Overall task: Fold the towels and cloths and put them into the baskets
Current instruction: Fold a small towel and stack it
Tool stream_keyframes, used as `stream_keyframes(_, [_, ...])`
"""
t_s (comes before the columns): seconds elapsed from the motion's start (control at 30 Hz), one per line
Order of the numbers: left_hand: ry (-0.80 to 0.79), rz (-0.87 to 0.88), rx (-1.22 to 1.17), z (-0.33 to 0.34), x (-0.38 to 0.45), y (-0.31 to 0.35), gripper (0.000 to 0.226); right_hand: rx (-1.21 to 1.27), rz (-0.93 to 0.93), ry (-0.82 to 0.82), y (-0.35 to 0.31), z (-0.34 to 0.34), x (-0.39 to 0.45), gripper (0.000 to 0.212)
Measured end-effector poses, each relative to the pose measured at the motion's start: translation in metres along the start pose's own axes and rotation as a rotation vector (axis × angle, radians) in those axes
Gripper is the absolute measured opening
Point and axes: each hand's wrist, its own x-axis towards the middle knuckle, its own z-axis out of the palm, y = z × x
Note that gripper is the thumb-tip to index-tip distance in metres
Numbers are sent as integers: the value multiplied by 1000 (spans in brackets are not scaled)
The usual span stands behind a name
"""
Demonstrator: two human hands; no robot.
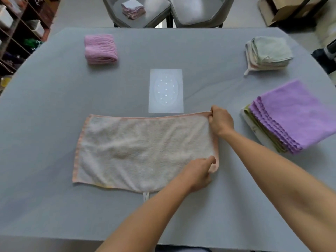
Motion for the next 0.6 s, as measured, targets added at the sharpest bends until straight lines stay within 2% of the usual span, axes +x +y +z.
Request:
stream_keyframes(0.1, [-68, -16, -33, 2, 4, 3, 38, -4, 8, -37, 16, -4, -6, 11])
stream_keyframes(0.17, [-49, 12, -72, -2, 7, 2, 34, 36, -3, -37, 17, -8, -7, 12])
stream_keyframes(0.27, [113, 71, -171, -18, -3, -6, 21, 173, -15, -33, 8, -14, -8, 15])
stream_keyframes(0.37, [319, 44, -231, -38, -28, -27, 7, 298, -57, -73, -22, -26, -7, 12])
stream_keyframes(0.53, [493, -195, -318, -66, -77, -72, 18, 326, -238, -259, -111, -31, -10, 22])
stream_keyframes(0.6, [474, -348, -234, -76, -100, -97, 18, 333, -315, -320, -156, -18, -14, 24])
